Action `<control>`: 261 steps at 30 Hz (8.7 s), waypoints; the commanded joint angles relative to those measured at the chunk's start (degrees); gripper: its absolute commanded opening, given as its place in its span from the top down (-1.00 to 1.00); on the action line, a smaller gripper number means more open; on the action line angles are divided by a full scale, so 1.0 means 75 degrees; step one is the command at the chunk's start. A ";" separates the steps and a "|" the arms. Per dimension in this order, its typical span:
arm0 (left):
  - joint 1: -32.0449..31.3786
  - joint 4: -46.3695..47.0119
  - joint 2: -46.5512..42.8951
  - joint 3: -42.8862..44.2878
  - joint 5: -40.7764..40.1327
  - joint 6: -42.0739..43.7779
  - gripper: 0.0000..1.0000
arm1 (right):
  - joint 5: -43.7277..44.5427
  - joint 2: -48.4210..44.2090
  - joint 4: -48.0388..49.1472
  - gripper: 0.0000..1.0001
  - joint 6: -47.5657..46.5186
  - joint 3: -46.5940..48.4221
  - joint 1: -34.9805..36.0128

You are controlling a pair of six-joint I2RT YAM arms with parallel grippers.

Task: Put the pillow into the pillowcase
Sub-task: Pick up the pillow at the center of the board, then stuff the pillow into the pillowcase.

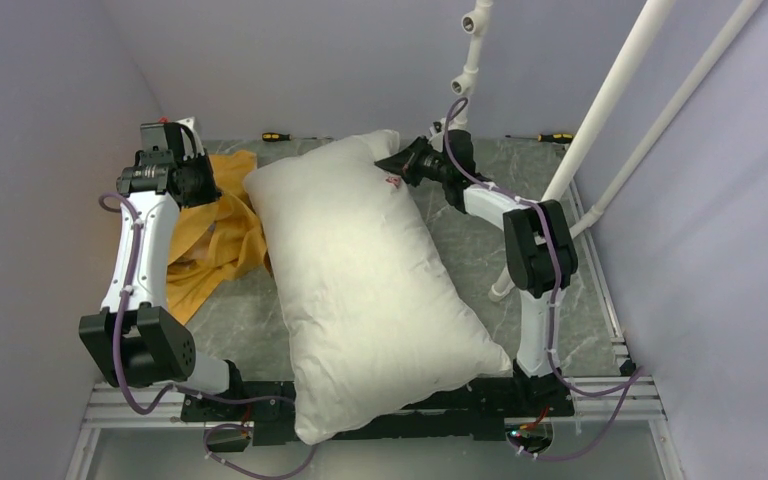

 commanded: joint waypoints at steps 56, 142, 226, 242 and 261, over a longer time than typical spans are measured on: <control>-0.1484 0.1304 0.0634 0.3194 0.0230 -0.0238 1.00 | -0.0901 -0.6860 -0.5813 1.00 -0.5094 -0.0357 0.1187; -0.2457 -0.0140 -0.1087 0.2876 0.4985 -0.2145 1.00 | 0.0644 -0.6019 -0.2243 1.00 -0.5855 -0.1188 0.3629; -0.2085 0.0644 -0.2649 0.1223 0.6504 -0.0150 1.00 | -0.2967 -0.3112 -0.2282 1.00 -0.6261 -0.0636 0.4803; -0.2085 0.1488 -0.4313 -0.0564 0.6388 -0.0492 1.00 | -0.1623 -0.1608 -0.3335 1.00 -0.4640 0.0435 0.4077; -0.2085 0.2753 -0.4521 -0.3314 0.3977 -0.0736 1.00 | 0.0934 -0.3874 -0.3965 -0.64 -0.4491 -0.1180 0.3935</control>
